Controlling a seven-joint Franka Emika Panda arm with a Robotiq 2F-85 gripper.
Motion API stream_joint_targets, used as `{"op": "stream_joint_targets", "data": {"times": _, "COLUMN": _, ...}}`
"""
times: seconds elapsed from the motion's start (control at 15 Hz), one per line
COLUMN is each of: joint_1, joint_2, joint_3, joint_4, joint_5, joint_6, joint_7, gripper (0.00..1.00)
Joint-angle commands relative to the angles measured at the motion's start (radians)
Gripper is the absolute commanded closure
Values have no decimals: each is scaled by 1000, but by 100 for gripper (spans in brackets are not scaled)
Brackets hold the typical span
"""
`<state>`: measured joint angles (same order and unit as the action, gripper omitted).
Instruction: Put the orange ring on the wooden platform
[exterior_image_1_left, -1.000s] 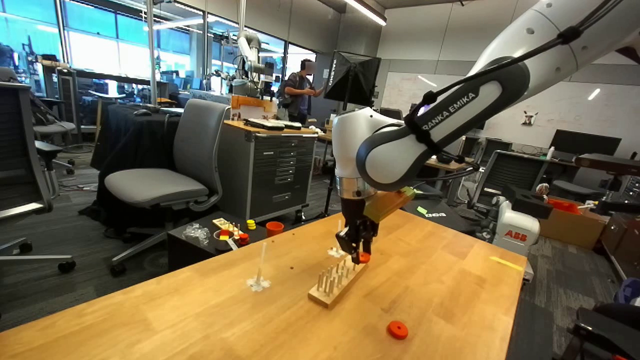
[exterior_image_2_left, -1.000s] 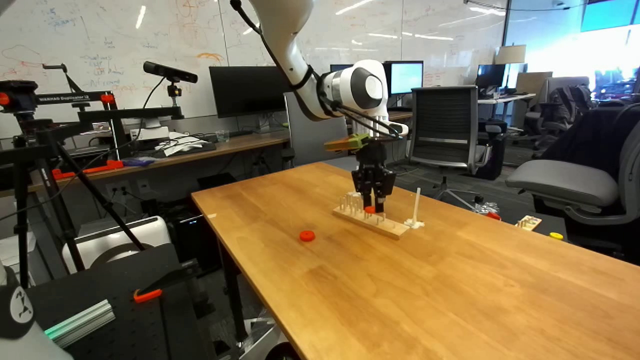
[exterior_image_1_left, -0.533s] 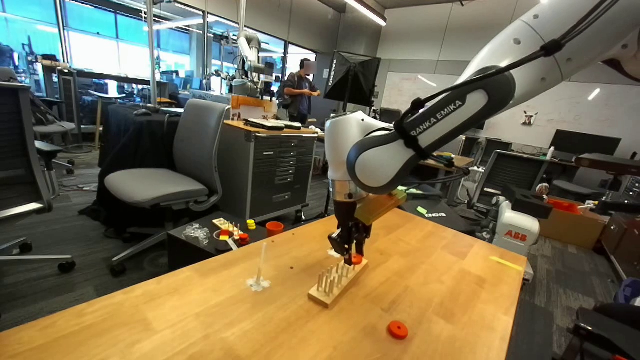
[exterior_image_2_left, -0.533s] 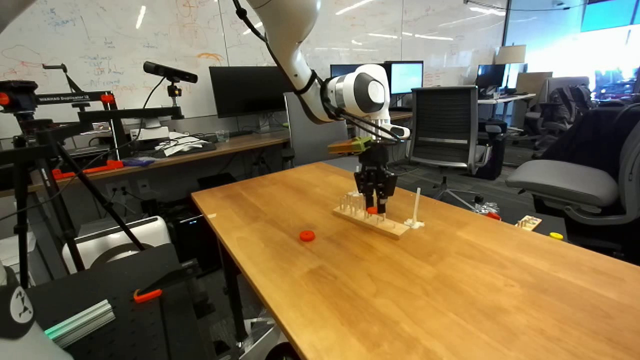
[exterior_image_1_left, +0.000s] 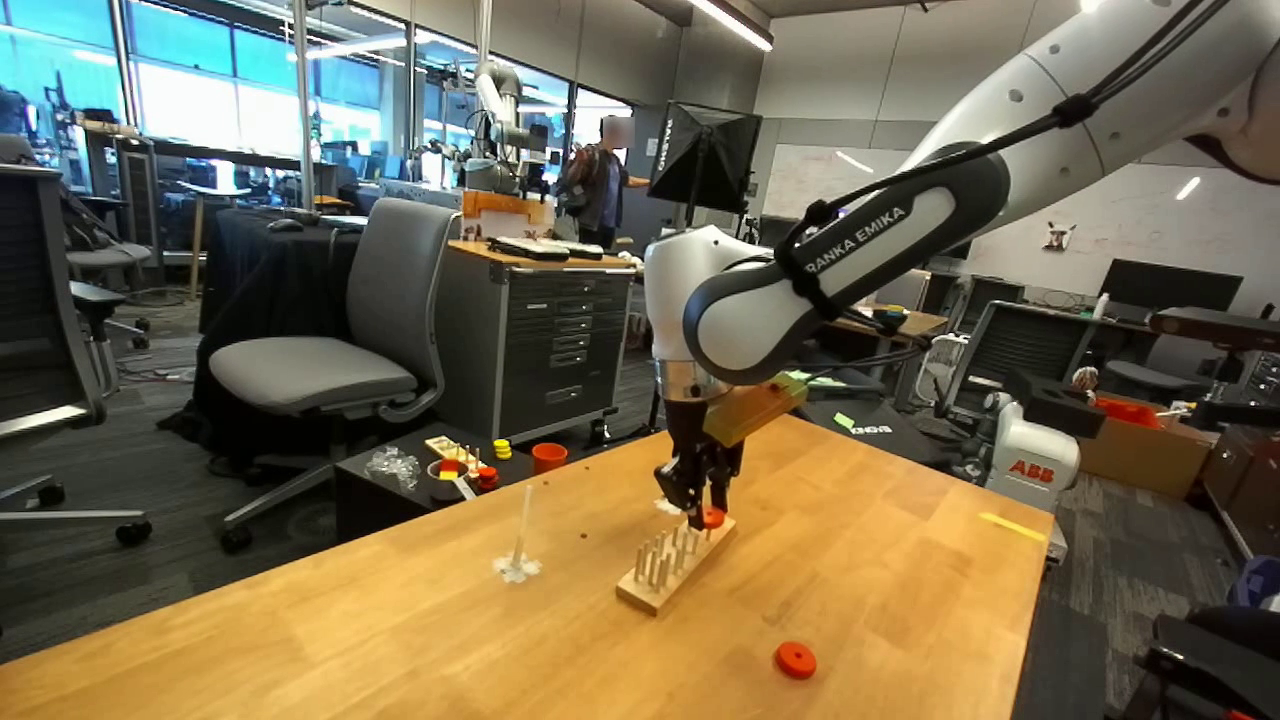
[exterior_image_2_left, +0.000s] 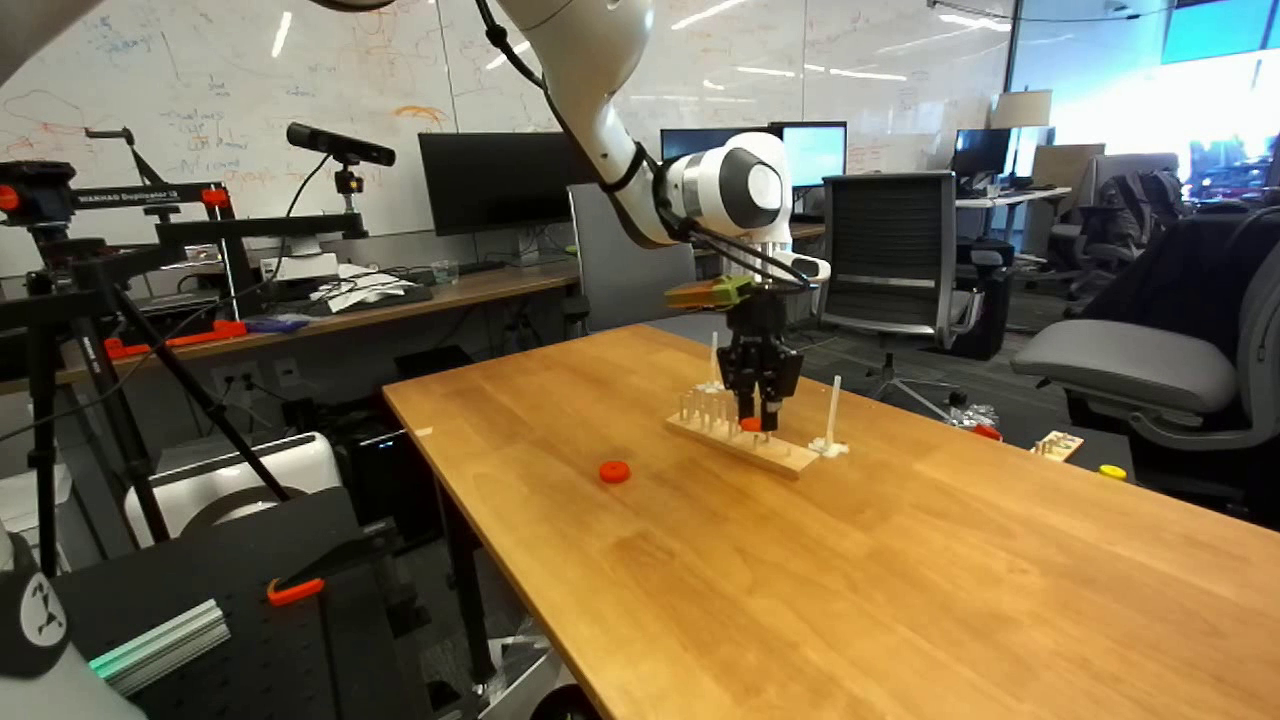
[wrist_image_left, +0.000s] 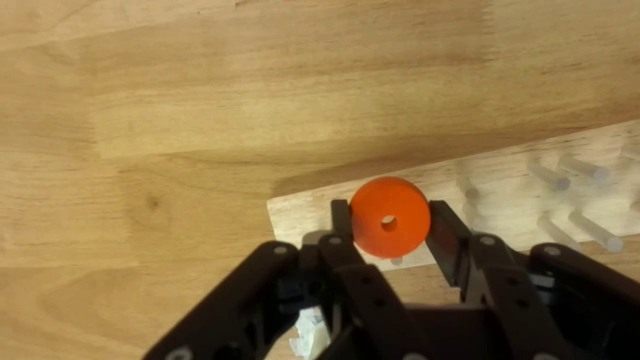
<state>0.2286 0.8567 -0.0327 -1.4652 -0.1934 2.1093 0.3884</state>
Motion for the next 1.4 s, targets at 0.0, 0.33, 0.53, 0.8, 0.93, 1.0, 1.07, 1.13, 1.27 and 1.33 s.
{"op": "stream_joint_targets", "data": {"times": 0.0, "joint_1": -11, "joint_2": 36, "joint_3": 2, "joint_4": 71, "joint_5": 35, "joint_6": -54, "joint_7": -25, "gripper": 82}}
{"op": "stream_joint_targets", "data": {"times": 0.33, "joint_1": -13, "joint_2": 46, "joint_3": 2, "joint_4": 71, "joint_5": 33, "joint_6": -55, "joint_7": -27, "gripper": 82}}
{"op": "stream_joint_targets", "data": {"times": 0.53, "joint_1": -10, "joint_2": 44, "joint_3": 2, "joint_4": 64, "joint_5": 30, "joint_6": -51, "joint_7": -28, "gripper": 82}}
{"op": "stream_joint_targets", "data": {"times": 0.8, "joint_1": -4, "joint_2": 32, "joint_3": 1, "joint_4": 40, "joint_5": 25, "joint_6": -35, "joint_7": -28, "gripper": 82}}
{"op": "stream_joint_targets", "data": {"times": 0.93, "joint_1": -3, "joint_2": 31, "joint_3": 1, "joint_4": 33, "joint_5": 24, "joint_6": -29, "joint_7": -28, "gripper": 82}}
{"op": "stream_joint_targets", "data": {"times": 1.0, "joint_1": -2, "joint_2": 31, "joint_3": 1, "joint_4": 30, "joint_5": 24, "joint_6": -27, "joint_7": -28, "gripper": 82}}
{"op": "stream_joint_targets", "data": {"times": 1.07, "joint_1": -2, "joint_2": 33, "joint_3": 1, "joint_4": 28, "joint_5": 24, "joint_6": -26, "joint_7": -28, "gripper": 82}}
{"op": "stream_joint_targets", "data": {"times": 1.13, "joint_1": -3, "joint_2": 36, "joint_3": 0, "joint_4": 28, "joint_5": 25, "joint_6": -25, "joint_7": -29, "gripper": 82}}
{"op": "stream_joint_targets", "data": {"times": 1.27, "joint_1": -6, "joint_2": 42, "joint_3": 0, "joint_4": 31, "joint_5": 27, "joint_6": -29, "joint_7": -30, "gripper": 82}}
{"op": "stream_joint_targets", "data": {"times": 1.33, "joint_1": -7, "joint_2": 43, "joint_3": 0, "joint_4": 33, "joint_5": 28, "joint_6": -29, "joint_7": -30, "gripper": 82}}
